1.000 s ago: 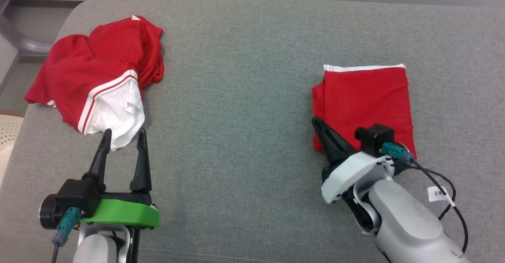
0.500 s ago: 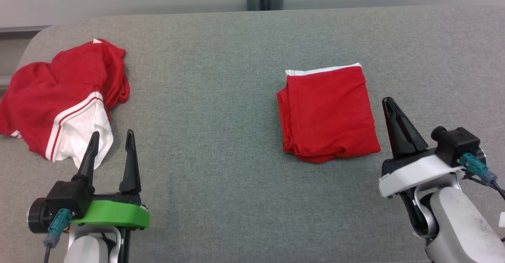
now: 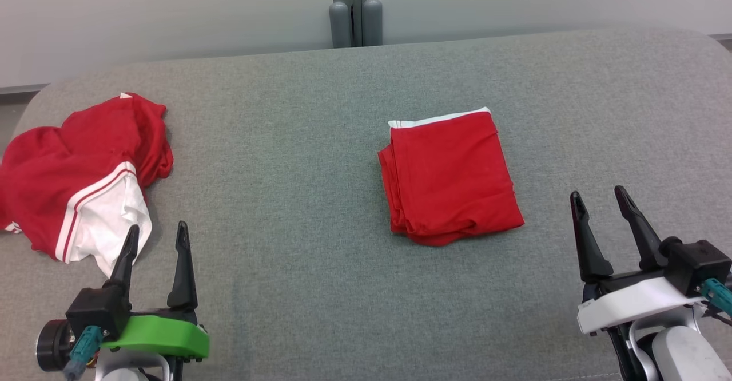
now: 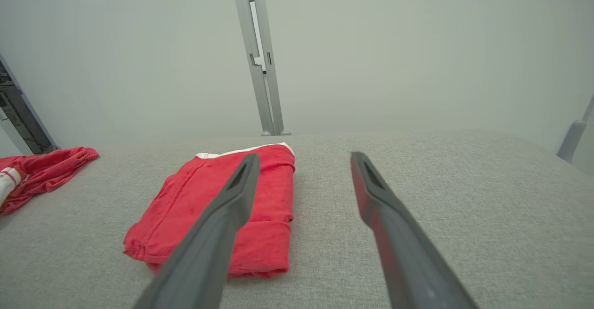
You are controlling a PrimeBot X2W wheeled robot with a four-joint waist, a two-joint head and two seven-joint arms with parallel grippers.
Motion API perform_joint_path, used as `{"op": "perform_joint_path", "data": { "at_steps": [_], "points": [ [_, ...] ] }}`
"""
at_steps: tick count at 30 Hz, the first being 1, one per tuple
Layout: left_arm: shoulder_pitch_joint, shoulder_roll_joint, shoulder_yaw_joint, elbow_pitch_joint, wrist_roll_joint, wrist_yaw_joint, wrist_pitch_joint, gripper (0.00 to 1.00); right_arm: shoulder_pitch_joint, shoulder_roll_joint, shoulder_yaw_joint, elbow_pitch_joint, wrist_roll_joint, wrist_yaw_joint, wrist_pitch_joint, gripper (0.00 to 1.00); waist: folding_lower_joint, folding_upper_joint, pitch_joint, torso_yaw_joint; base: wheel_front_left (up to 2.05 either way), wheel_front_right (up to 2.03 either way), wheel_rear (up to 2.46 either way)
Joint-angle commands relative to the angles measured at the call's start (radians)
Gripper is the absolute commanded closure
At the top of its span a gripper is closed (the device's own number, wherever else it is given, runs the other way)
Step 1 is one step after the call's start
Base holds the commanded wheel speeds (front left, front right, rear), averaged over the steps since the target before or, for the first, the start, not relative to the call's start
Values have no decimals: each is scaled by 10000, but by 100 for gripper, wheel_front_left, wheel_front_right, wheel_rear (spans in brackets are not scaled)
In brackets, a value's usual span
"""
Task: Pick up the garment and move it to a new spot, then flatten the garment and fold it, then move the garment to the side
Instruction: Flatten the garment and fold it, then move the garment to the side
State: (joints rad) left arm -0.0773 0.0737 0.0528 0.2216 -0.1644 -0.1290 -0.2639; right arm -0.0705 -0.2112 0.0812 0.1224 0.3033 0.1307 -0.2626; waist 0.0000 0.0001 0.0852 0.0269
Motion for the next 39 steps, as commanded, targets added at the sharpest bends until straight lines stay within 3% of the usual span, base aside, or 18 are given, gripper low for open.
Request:
{"op": "perform_joint_path", "data": {
  "at_steps": [1,39],
  "points": [
    [168,78,10,42,120,-33,-6,0,234,47,-87,-93,-94,1,-32,0,0,-1,-134,7,0,0,0],
    [754,221,-84,-261,142,-33,-4,0,1229,527,-484,-374,-629,1,-32,0,0,-1,-729,367,0,0,0]
  ]
}}
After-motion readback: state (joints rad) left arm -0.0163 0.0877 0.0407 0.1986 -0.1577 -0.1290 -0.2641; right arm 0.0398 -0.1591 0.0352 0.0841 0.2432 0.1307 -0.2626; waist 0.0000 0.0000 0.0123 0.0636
